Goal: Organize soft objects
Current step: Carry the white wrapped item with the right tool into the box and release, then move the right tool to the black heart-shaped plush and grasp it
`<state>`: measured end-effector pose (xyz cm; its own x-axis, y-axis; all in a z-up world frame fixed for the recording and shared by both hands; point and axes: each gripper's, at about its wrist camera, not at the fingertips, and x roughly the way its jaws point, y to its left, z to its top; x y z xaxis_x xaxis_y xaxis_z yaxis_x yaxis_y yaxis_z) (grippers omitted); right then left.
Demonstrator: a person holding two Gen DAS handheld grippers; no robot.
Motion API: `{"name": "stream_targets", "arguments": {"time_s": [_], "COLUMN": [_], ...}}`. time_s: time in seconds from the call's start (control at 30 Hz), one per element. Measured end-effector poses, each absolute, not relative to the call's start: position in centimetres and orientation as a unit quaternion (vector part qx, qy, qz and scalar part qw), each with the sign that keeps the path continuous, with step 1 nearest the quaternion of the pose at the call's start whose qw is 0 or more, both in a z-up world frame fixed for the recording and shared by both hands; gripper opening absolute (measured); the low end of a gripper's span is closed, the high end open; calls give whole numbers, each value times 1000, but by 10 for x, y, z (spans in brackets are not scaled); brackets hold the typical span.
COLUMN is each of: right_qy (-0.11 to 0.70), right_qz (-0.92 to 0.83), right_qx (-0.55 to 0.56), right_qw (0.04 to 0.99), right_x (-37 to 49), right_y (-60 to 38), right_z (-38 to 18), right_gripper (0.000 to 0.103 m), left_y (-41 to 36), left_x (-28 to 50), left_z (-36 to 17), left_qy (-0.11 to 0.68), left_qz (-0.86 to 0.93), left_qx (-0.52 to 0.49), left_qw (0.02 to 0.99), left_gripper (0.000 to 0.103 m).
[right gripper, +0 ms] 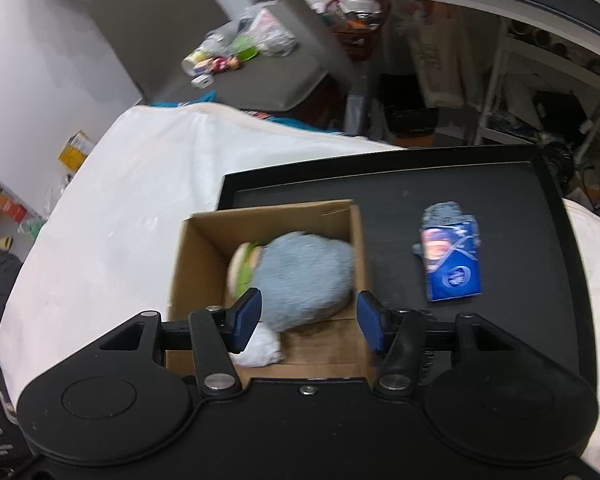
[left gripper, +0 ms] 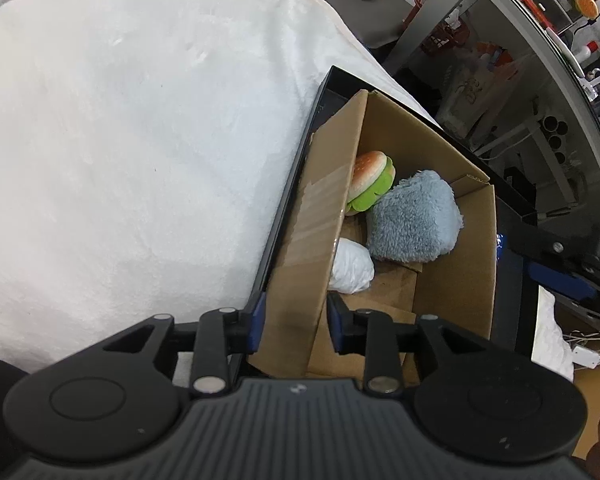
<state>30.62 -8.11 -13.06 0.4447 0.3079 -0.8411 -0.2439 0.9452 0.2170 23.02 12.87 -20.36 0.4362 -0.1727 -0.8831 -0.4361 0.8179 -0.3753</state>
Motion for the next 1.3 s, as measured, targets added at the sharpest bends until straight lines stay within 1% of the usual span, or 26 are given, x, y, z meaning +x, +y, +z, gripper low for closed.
{"name": "stream_targets", "arguments": {"time_s": [0.07,0.13,0.33,0.63,0.83,1.1,1.3], "right_qy": [500,500,501,511,526,544,556], "right_qz": [157,153,144,141,145,170,181], "right_qx": [38,43,56,79,89,88,97], "right_qw": [851,852,851,844,833,817,806], "right_x": [308,309,314,322,324,327,331], "right_y": [-93,-103,-128,-157,-168,-176,-179], "right_z": [-131,-132,-139,-158,-178,-215,-232], "right_gripper": [55,55,58,58,58,57,57], "left_y": [126,123,112,95,87,80,76], "left_x": [231,232,235,242,248,252,257], "left_z": [-202,-200,-195,-190,-189,-191,-193], "left_qy": [524,525,528,533,539,547,552], "left_qz": [87,92,101,115,125,141,154], "left_qx": [-287,-281,-264,-234,-217,-199,-189], "left_qw": [797,798,801,805,804,801,798], "left_gripper": [37,45,53,65,67,68,68]}}
